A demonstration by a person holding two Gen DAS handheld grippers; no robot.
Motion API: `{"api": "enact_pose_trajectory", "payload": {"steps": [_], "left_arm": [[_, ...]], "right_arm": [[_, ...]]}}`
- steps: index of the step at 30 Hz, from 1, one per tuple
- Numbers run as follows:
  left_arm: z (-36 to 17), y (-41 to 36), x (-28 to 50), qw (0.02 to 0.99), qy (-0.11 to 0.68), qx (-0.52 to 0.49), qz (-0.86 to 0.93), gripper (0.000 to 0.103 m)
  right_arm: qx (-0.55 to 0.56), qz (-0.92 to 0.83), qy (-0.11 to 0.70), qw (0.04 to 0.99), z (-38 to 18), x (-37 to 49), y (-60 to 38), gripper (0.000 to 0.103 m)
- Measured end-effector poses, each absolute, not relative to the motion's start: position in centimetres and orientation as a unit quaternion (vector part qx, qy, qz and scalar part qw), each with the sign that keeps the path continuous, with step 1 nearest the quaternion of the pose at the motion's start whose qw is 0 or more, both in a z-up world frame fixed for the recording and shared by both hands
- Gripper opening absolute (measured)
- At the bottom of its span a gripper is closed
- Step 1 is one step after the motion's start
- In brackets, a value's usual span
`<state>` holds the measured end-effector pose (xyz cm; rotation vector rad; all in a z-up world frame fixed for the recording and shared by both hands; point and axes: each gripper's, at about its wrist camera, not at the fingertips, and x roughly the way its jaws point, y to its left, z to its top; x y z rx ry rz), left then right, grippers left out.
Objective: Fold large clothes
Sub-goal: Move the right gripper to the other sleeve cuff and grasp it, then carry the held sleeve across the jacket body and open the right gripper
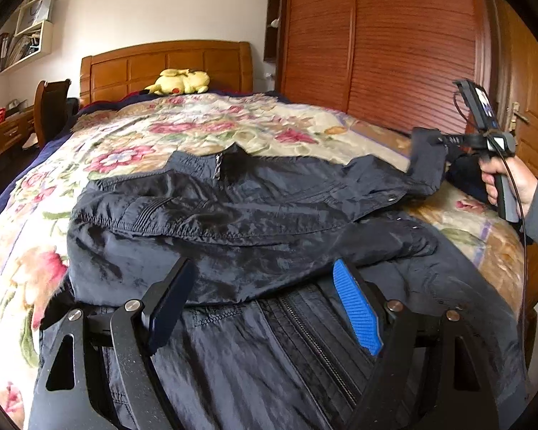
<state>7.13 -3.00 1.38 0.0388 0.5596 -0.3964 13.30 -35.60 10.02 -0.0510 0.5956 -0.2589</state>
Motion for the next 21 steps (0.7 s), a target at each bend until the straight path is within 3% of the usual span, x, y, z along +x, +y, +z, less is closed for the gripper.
{"api": "enact_pose_trajectory", "payload": {"steps": [10,21], "left_arm": [[2.6,0.3,5.4,0.951,0.256,0.023,-0.171,0.081],[2.3,4.0,5.7,0.954,0.268,0.003,-0.137,0.081]], "right_arm": [[-0.057,-0.037,0.244,0.967,14.3,10.0,-26.1,0.006],[-0.076,0.054,0.246,0.965,14.2,10.4,-20.8,0.006]]}}
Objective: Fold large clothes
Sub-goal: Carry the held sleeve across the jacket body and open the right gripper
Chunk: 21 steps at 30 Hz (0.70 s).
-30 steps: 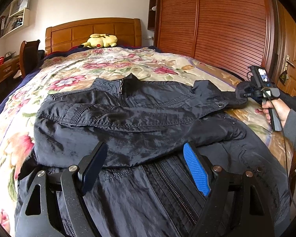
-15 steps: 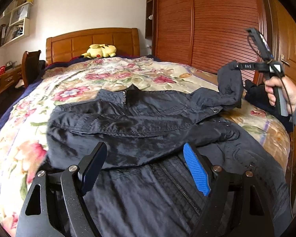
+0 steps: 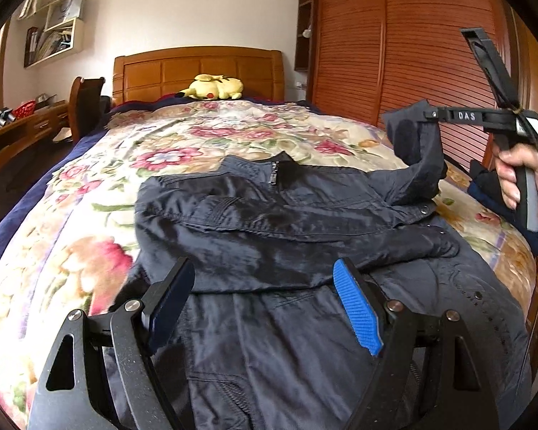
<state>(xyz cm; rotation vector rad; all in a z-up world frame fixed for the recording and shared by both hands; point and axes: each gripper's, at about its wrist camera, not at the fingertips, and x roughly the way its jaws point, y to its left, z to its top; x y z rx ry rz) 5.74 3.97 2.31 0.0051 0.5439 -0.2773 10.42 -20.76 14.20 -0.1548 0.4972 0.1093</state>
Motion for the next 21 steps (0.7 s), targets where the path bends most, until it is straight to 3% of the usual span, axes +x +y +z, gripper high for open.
{"api": "enact_pose_trajectory", "payload": {"steps": [15,18,21], "left_arm": [[2.2,5.3,6.4,0.955,0.271,-0.010,-0.122,0.081],[2.2,5.3,6.4,0.955,0.271,-0.010,-0.122,0.081],[2.2,5.3,6.4,0.955,0.271,-0.010,-0.122,0.081]], "right_arm": [[-0.070,0.135,0.354,0.923,5.7,11.1,-18.8,0.006],[-0.066,0.130,0.365,0.919,4.7,10.7,-18.7,0.013],[-0.056,0.127,0.369,0.919,4.2,9.9,-18.4,0.029]]}}
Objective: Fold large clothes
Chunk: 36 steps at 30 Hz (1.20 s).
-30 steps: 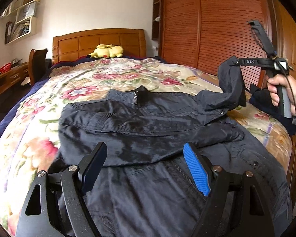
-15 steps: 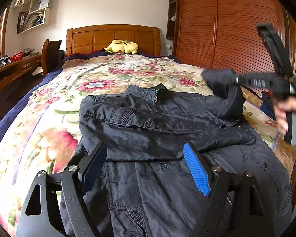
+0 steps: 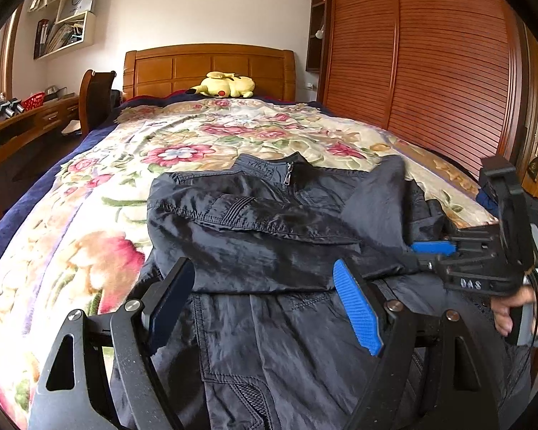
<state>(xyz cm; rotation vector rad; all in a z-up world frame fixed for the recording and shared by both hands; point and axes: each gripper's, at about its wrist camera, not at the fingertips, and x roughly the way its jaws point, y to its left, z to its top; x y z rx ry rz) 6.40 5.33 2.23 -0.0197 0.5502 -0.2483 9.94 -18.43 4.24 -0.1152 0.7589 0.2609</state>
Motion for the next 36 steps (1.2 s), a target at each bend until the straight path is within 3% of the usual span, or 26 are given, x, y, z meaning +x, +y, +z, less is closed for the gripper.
{"api": "enact_pose_trajectory", "payload": {"steps": [2,4,14,27,36], "left_arm": [[2.2,5.3,6.4,0.955,0.271,-0.010,-0.122,0.081],[2.2,5.3,6.4,0.955,0.271,-0.009,-0.123,0.081],[2.2,5.5,6.5,0.955,0.271,-0.010,-0.120,0.081],[2.1,6.8,6.6,0.955,0.272,-0.018,-0.112,0.081],[2.1,7.3,6.7,0.955,0.273,-0.023,-0.110,0.081]], "right_arm": [[-0.053,0.120,0.365,0.922,4.4,9.4,-18.4,0.050],[-0.053,0.115,0.357,0.925,4.8,8.8,-18.8,0.053],[-0.039,0.084,0.335,0.938,6.8,12.4,-19.6,0.054],[-0.006,0.080,0.401,0.913,4.5,23.6,-18.1,0.054],[-0.024,0.057,0.433,0.899,2.5,26.1,-18.5,0.054]]}}
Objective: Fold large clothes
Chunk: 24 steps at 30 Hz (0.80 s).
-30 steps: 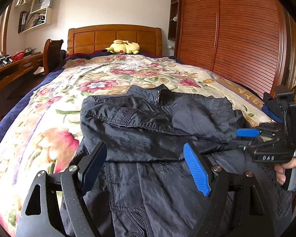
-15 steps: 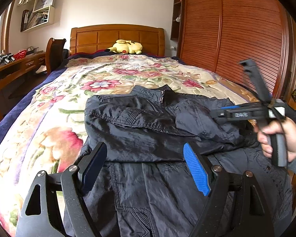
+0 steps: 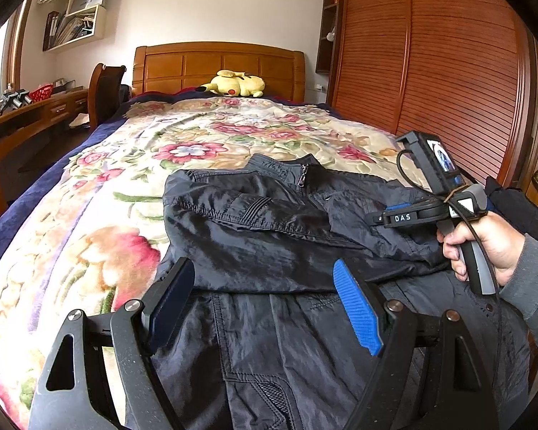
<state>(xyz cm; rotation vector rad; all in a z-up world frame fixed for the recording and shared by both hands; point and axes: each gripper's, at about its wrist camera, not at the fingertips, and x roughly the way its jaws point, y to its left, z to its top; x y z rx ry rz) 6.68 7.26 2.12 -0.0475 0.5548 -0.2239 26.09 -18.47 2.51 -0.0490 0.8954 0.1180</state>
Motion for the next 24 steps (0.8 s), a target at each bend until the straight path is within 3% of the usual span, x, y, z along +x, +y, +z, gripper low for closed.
{"api": "enact_pose_trajectory", "payload": {"steps": [5,16,20,24], "left_arm": [[2.2,7.3,6.7,0.955,0.273,-0.023,-0.109,0.081],[2.7,8.9,6.8,0.960,0.264,-0.027,-0.089,0.081],[3.0,10.5,6.8,0.962,0.259,-0.043,-0.076,0.081],[3.4,11.8,6.4,0.964,0.251,-0.054,-0.068,0.081]], "right_arm": [[-0.033,0.093,0.433,0.896,2.7,26.2,-17.7,0.007],[-0.091,0.076,0.249,0.961,12.1,23.9,-12.2,0.005],[-0.102,0.097,0.236,0.961,12.7,23.2,-9.6,0.005],[-0.095,0.135,0.269,0.949,9.8,22.3,-7.3,0.005]]}}
